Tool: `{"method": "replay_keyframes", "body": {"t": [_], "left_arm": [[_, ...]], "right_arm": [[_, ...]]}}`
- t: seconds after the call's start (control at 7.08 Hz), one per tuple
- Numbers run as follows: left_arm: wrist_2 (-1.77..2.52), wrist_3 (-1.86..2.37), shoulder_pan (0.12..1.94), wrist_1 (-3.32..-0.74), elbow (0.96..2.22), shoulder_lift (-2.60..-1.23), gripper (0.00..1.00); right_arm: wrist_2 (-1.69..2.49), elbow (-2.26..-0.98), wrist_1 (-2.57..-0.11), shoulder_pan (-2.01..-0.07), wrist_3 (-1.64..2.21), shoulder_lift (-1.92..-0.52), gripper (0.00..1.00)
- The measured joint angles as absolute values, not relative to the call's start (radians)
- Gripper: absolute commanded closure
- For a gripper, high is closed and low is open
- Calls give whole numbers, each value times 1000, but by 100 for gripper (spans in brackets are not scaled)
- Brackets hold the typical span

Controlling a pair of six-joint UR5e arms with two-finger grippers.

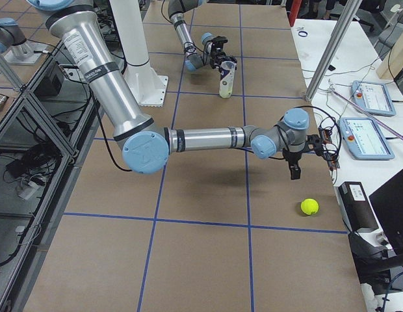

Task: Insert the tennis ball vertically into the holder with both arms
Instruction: 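Move the right gripper to the farther tennis ball and grasp it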

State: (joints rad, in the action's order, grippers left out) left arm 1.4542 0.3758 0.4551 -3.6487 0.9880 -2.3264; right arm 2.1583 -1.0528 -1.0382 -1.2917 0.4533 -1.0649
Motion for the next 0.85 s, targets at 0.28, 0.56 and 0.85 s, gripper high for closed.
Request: {"method": "replay_keyframes", "body": {"t": [0.28, 0.56, 0.85], "left_arm": [[1455, 376, 458, -3648, 988, -2326, 3], [1455, 376, 459, -3648, 988, -2326, 2], [1456, 376, 463, -3648, 989, -2326, 2]], "right_arm": [[2063, -894, -978, -1283, 448, -1018, 1], [1947, -787, -970, -1251, 448, -963, 1], [1844, -723, -964, -1216, 449, -923, 1]]}}
